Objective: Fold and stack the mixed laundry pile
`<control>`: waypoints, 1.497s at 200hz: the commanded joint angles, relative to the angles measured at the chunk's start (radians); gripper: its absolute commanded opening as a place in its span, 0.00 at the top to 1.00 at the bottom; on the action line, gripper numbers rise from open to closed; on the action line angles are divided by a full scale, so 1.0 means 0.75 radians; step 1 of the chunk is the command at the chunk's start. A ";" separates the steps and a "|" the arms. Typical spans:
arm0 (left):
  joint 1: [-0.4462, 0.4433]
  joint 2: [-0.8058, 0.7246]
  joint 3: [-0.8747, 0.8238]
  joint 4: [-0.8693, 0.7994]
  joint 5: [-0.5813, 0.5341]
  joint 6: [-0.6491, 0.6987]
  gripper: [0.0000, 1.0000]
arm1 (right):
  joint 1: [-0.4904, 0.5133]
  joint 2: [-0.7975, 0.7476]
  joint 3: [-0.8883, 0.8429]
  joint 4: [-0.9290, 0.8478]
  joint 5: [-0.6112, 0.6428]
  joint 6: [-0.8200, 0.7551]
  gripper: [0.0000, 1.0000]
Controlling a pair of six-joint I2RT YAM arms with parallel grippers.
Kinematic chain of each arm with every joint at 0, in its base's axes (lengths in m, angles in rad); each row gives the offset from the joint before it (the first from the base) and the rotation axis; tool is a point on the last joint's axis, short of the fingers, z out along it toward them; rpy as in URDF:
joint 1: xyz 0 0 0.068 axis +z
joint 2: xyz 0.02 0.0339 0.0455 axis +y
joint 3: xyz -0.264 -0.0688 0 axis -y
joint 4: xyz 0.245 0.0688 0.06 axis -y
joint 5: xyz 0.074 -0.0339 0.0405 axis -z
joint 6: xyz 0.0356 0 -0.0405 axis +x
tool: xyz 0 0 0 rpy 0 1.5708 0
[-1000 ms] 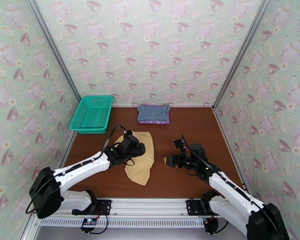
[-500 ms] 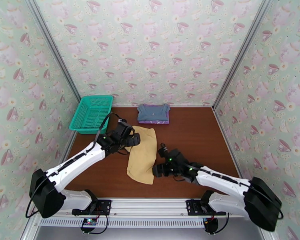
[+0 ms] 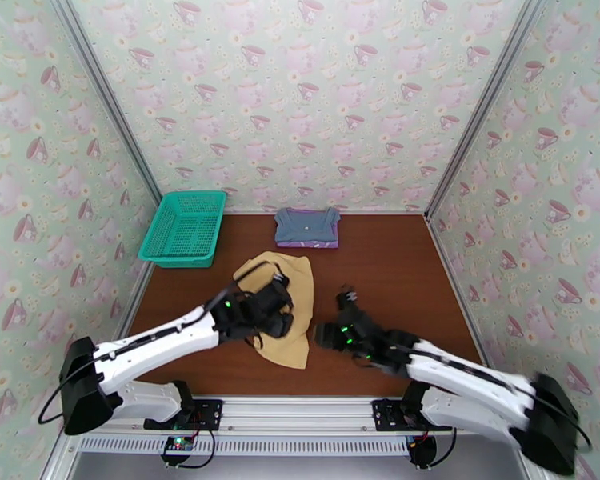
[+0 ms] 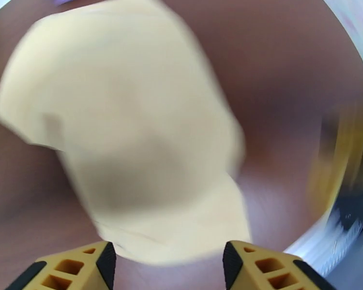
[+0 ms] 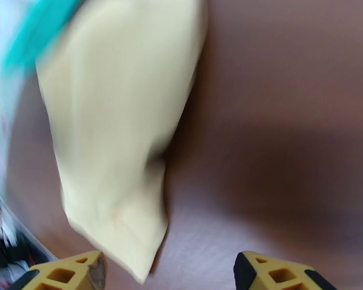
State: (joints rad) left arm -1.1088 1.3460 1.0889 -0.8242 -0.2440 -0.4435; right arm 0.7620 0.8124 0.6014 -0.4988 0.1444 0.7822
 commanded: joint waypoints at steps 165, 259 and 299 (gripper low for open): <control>-0.255 0.904 0.309 -0.183 -0.141 -0.233 0.40 | -0.650 -0.086 0.086 -0.298 -0.317 -0.452 0.27; -0.082 0.846 0.070 0.070 0.095 -0.074 0.61 | -0.656 -0.074 0.086 -0.298 -0.313 -0.458 0.28; -0.019 0.854 -0.029 0.205 0.240 -0.045 0.79 | -0.656 -0.073 0.089 -0.304 -0.314 -0.459 0.28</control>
State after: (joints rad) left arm -1.1751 1.8885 1.1805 -0.7311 -0.1295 -0.5079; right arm 0.2741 0.7574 0.6731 -0.7242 -0.0837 0.4549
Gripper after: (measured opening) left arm 0.257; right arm 0.720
